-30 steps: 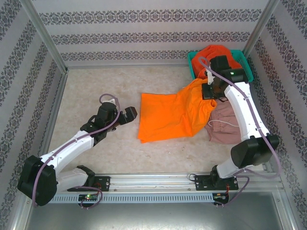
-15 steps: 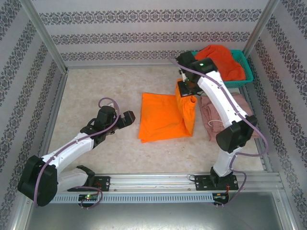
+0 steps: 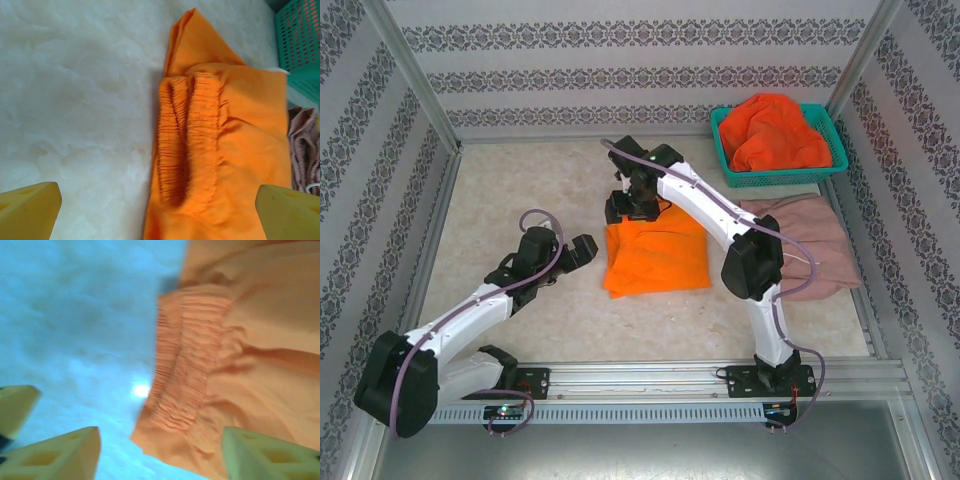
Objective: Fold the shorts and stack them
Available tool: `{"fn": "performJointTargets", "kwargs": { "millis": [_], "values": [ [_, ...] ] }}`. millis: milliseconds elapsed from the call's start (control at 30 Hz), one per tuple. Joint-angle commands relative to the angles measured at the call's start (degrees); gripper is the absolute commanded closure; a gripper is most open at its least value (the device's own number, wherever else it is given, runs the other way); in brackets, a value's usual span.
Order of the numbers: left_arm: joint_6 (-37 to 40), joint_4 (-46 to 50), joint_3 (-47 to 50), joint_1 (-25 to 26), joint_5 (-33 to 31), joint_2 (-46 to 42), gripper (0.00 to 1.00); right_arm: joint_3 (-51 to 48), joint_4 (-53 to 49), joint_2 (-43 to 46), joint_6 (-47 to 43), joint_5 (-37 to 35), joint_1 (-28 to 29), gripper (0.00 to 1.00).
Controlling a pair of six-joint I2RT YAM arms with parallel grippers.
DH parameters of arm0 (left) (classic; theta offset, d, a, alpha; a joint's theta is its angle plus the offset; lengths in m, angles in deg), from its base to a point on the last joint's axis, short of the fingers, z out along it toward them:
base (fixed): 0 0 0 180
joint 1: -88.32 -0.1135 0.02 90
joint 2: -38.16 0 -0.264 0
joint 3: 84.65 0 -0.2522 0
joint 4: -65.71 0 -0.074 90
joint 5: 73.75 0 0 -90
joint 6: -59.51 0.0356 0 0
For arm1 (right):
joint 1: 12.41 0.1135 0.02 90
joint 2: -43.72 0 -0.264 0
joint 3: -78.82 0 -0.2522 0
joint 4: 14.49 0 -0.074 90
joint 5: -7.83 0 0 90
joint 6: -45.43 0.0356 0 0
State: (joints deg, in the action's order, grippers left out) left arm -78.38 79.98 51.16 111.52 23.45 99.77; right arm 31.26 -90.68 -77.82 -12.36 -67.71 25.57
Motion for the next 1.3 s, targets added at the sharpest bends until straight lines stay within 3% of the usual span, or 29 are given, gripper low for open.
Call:
{"fn": "performJointTargets", "kwargs": {
  "millis": [0,133,367,633,967,1267],
  "values": [
    [-1.66,-1.39,-0.11,-0.96,-0.82,-4.32,0.00,-8.39,16.42,10.60,8.23,11.75,-3.37,0.27],
    [-2.94,-2.70,-2.05,-1.04,1.87,-4.93,0.00,-26.27,30.42,22.18,14.02,13.34,-9.07,0.18],
    [-8.33,-11.21,-8.63,0.70,11.37,4.13,0.00,-35.26,31.47,24.68,12.60,15.73,-17.53,0.14],
    [-10.88,-20.34,-15.77,8.98,11.30,17.19,0.00,-27.27,31.87,12.24,10.24,16.10,-21.98,0.10],
    [-11.60,-31.24,-13.93,12.16,10.09,34.20,0.00,-14.96,33.36,-5.88,13.23,17.62,-22.51,0.08],
    [-12.57,-32.25,-1.28,12.75,8.12,34.68,0.00,-12.94,38.56,-12.40,18.70,17.09,-22.55,0.03]
  ]
}}
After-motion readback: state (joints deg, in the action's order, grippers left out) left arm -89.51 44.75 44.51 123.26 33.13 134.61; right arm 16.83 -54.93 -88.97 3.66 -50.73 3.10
